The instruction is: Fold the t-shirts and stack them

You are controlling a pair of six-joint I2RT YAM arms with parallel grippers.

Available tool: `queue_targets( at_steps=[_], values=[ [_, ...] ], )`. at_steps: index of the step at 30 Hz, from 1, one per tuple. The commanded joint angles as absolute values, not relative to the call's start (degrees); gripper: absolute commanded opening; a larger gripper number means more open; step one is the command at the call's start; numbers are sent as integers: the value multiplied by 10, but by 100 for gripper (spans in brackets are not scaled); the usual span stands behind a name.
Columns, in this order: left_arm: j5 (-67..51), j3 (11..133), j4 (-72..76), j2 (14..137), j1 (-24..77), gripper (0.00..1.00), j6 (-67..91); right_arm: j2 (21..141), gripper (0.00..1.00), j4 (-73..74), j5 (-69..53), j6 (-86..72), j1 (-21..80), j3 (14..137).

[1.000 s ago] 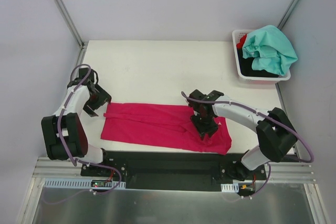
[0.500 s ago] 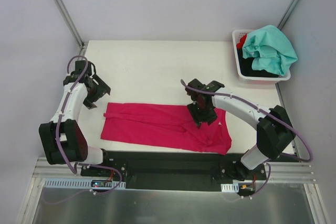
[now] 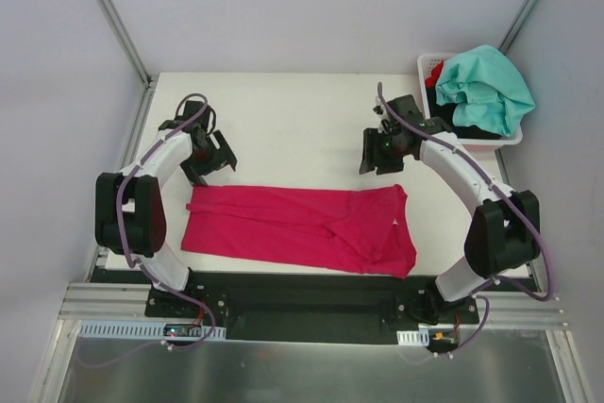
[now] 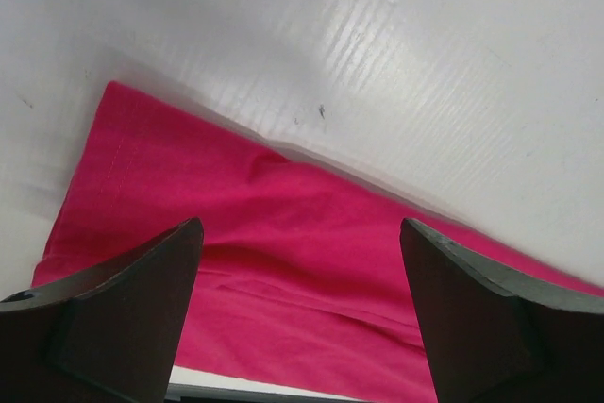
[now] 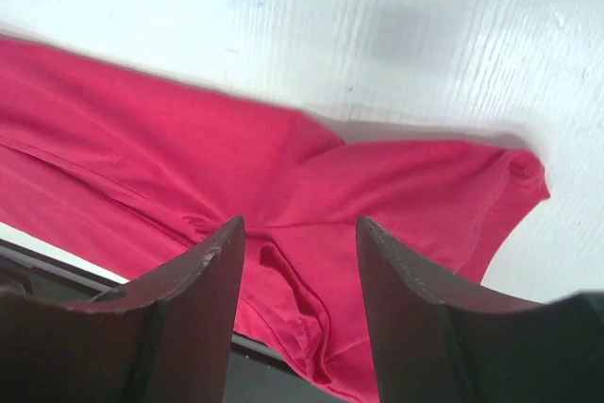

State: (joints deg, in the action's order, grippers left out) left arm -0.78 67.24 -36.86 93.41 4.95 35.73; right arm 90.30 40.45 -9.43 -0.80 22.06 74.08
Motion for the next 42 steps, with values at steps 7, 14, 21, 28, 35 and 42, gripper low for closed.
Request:
queue_targets(
  at_steps=[7,14,21,28,35,42],
  values=[
    [-4,710,-343,982,52,85,341,951,53,335,-198,28,172,737],
    [28,691,-332,982,51,85,359,996,53,305,-211,17,165,717],
    [21,666,-328,961,52,86,369,1005,52,340,-170,10,159,710],
    [32,641,-327,969,58,85,378,1009,52,375,-116,14,159,679],
    [54,619,-324,962,59,86,381,1033,52,382,-86,16,160,650],
    [93,596,-323,935,58,86,383,1033,51,421,-30,11,164,674]
  ],
)
